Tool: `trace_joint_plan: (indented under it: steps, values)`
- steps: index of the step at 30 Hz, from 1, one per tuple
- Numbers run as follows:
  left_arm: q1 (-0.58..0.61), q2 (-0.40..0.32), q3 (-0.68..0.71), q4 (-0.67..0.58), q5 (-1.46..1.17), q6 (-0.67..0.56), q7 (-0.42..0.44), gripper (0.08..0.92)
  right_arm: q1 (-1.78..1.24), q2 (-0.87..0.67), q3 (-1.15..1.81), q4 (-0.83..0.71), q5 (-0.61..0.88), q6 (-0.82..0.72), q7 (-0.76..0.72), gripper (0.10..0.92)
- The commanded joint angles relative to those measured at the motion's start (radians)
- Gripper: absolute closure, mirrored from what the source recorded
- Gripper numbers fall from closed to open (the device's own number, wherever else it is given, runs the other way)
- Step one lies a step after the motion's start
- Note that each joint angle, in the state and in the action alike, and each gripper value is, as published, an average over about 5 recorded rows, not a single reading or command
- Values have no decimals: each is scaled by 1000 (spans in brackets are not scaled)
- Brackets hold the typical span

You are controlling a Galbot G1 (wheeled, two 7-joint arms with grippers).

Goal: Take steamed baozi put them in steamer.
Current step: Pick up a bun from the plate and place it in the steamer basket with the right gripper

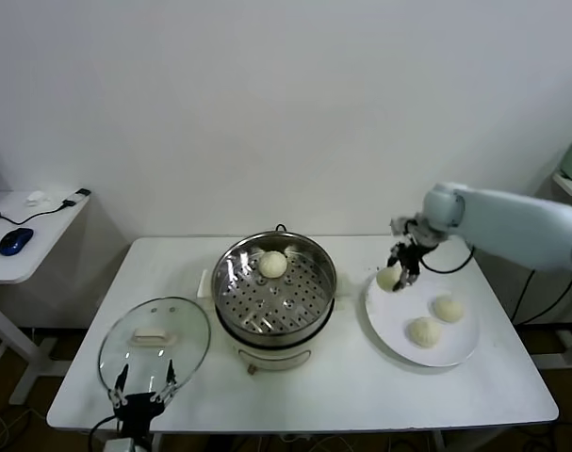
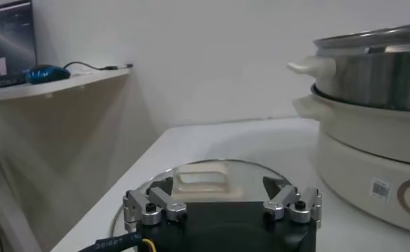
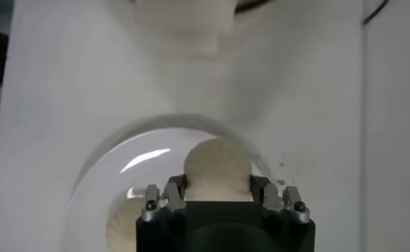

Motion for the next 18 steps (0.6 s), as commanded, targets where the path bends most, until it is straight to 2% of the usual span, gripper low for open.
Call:
trace_joint_plan:
  steps: [1, 4, 7, 12, 18]
  values:
    - [2, 5, 8, -6, 1, 1, 0, 177, 378, 165, -100, 274, 404, -142, 86, 406]
    - [3, 11, 18, -14, 1, 2, 1, 177, 335, 271, -35, 310, 495, -205, 165, 406]
    - [4, 13, 25, -23, 2, 1, 1, 177, 259, 373, 6, 287, 526, -242, 220, 406]
    - [9, 15, 35, -23, 8, -8, -3, 177, 112, 489, 5, 207, 494, -271, 276, 406]
    - [17, 7, 40, -20, 14, -16, -8, 177, -36, 549, 12, 79, 397, -285, 312, 406]
